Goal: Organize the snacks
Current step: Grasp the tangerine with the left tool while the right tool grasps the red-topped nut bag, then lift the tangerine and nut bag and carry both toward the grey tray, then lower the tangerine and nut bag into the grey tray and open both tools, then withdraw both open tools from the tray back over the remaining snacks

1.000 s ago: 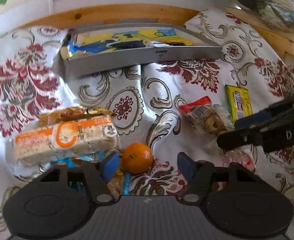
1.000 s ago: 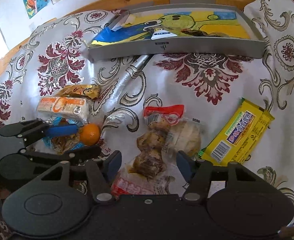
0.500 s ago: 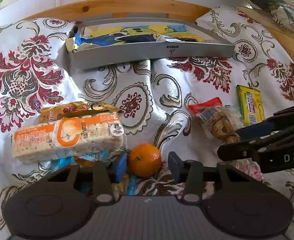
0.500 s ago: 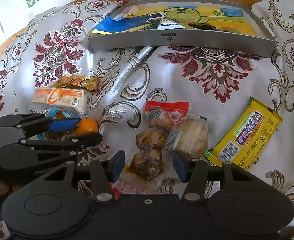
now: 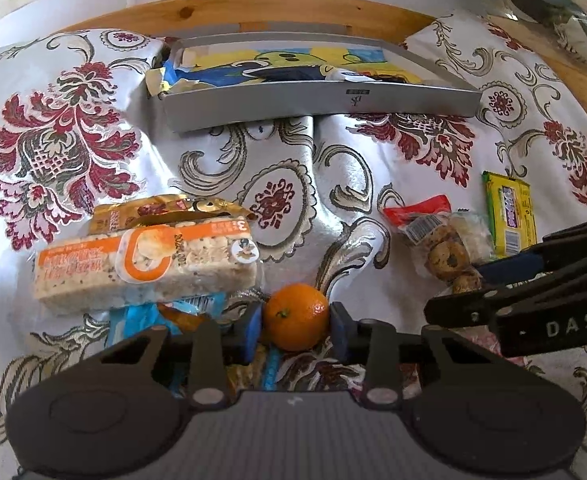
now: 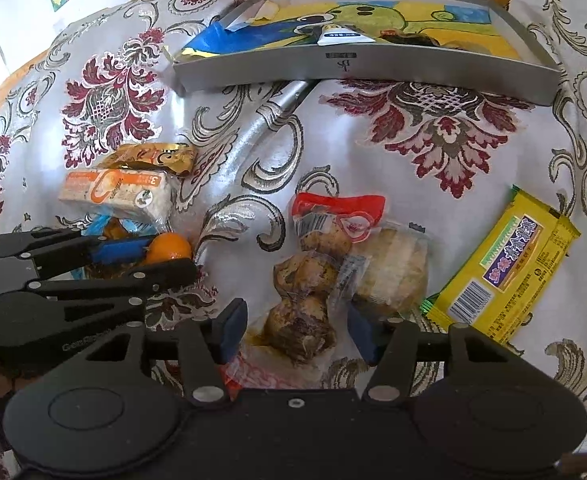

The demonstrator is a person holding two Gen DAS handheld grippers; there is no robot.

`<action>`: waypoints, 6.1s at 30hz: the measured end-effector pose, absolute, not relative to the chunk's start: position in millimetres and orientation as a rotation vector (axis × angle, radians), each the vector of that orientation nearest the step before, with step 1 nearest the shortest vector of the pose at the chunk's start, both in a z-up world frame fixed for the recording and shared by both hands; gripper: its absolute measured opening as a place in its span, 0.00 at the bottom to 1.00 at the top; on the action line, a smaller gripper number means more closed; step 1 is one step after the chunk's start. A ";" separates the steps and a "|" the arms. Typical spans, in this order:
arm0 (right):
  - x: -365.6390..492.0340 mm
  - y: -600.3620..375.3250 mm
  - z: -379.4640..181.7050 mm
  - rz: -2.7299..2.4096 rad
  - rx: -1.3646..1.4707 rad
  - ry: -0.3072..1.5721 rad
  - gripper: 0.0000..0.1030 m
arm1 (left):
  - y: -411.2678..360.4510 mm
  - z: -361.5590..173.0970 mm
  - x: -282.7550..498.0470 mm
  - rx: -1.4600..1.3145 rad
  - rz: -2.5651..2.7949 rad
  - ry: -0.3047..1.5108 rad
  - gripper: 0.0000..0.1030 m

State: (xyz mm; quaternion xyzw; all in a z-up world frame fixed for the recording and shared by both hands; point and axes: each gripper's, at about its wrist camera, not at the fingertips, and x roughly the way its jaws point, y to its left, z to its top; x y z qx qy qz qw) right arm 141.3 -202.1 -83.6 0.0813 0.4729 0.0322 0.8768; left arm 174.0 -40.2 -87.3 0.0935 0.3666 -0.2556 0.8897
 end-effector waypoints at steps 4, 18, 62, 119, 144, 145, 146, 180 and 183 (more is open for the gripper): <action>141.6 -200.2 -85.0 0.065 0.155 0.988 0.52 | -39.3 -86.2 172.6 0.176 -0.518 0.766 0.37; 133.8 -189.4 -79.1 0.069 0.061 0.945 0.45 | -36.3 -70.9 156.5 0.130 -0.487 0.732 0.37; 81.3 -126.0 -60.7 0.038 -0.663 0.613 0.33 | -16.6 -30.5 115.3 -0.016 -0.398 0.619 0.37; 245.3 -288.3 -40.0 -0.160 -0.363 0.351 0.22 | -206.3 -7.1 322.7 0.009 -0.291 0.684 0.37; 234.3 -305.4 -15.2 0.005 0.056 0.349 0.91 | -152.4 21.8 305.4 -0.135 -0.182 0.629 0.97; 231.9 -304.1 -12.8 0.009 0.059 0.340 0.93 | -149.5 23.3 302.9 -0.140 -0.178 0.624 0.97; 229.6 -303.2 -10.9 0.009 0.062 0.333 0.95 | -146.9 24.6 300.9 -0.144 -0.177 0.622 0.98; 69.8 -242.9 35.1 -0.009 0.012 0.264 0.99 | -26.1 31.4 128.1 -0.156 -0.049 0.469 1.00; 58.3 -235.4 34.6 -0.011 0.008 0.274 0.99 | -15.6 26.5 114.8 -0.154 -0.039 0.468 1.00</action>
